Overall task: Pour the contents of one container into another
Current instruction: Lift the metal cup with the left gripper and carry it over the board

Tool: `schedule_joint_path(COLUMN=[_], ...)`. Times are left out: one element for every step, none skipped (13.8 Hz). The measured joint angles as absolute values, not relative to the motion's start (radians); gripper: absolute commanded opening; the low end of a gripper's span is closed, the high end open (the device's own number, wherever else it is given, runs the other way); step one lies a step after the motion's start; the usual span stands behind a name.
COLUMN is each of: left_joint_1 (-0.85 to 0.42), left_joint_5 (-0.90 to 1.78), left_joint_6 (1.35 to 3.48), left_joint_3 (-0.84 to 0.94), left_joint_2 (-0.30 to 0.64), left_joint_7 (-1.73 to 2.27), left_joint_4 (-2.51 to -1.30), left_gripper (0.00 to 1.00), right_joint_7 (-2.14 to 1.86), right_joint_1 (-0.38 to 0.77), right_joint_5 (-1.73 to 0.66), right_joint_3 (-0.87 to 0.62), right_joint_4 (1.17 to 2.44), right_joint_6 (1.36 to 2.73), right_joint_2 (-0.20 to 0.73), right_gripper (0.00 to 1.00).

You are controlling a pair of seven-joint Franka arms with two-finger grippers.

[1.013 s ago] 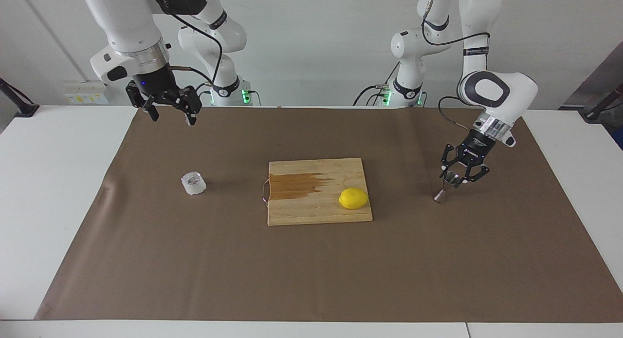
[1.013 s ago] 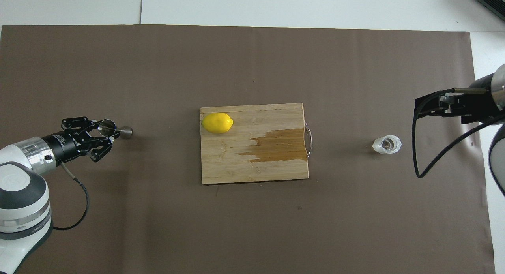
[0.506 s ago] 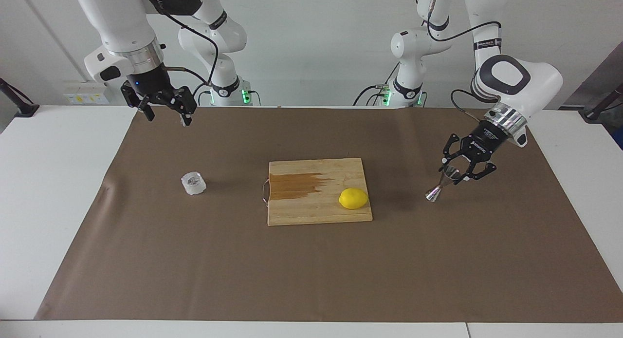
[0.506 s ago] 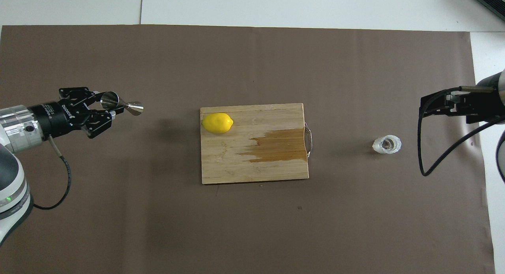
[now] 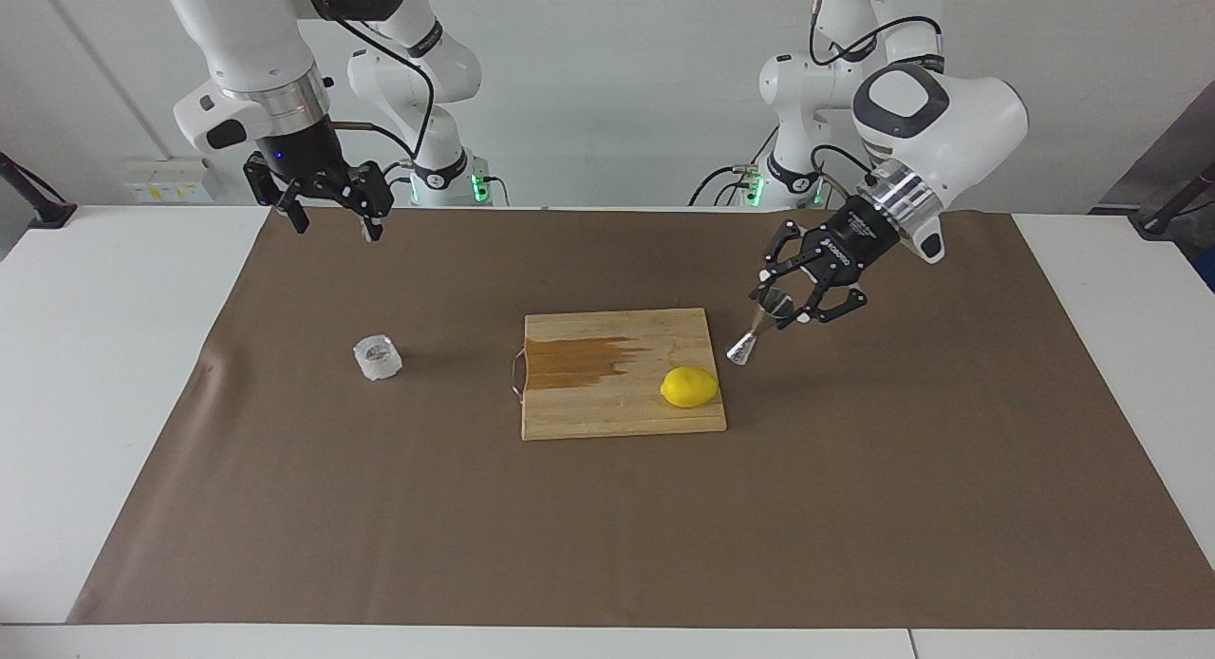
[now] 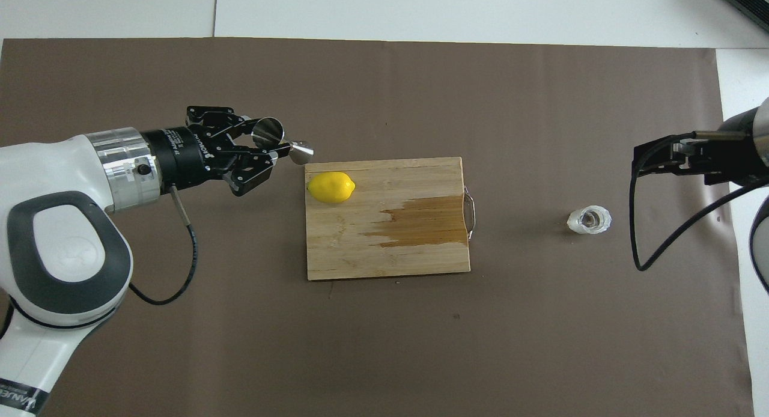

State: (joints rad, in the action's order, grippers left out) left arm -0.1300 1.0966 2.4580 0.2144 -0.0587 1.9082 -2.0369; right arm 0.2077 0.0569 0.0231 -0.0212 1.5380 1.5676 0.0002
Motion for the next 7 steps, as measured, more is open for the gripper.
schedule_joint_path(left_joint_1=[-0.196, -0.270, -0.357, -0.435, -0.497, -0.546, -0.582], left_joint_5=[1.119, 1.130, 1.136, 1.140, 1.144, 1.145, 1.145], left_joint_6=[2.552, 2.646, 2.750, 2.834, 2.897, 2.947, 2.980], left_joint_3=[0.217, 0.219, 0.221, 0.223, 0.223, 0.224, 0.223], left_joint_2=[-0.050, -0.036, -0.012, 0.017, 0.048, 0.081, 0.110], left_joint_7=[1.941, 1.970, 1.999, 2.023, 2.042, 2.054, 2.059], left_joint_4=[-2.043, -2.050, -2.055, -2.059, -2.060, -2.060, -2.059], left_gripper=[0.00, 0.00, 0.00, 0.00, 0.00, 0.00, 0.00], right_joint_7=[0.208, 0.208, 0.208, 0.208, 0.208, 0.208, 0.208], right_joint_1=[0.056, 0.055, 0.055, 0.055, 0.054, 0.053, 0.053], right_joint_5=[0.023, 0.023, 0.023, 0.023, 0.023, 0.023, 0.023], right_joint_3=[-0.021, -0.020, -0.020, -0.020, -0.020, -0.020, -0.020], right_joint_4=[1.538, 1.538, 1.539, 1.539, 1.539, 1.540, 1.540], right_joint_6=[1.568, 1.568, 1.568, 1.568, 1.568, 1.568, 1.568], right_joint_2=[0.001, 0.002, 0.002, 0.002, 0.002, 0.002, 0.002], right_gripper=[1.00, 1.00, 1.00, 1.00, 1.00, 1.00, 1.00])
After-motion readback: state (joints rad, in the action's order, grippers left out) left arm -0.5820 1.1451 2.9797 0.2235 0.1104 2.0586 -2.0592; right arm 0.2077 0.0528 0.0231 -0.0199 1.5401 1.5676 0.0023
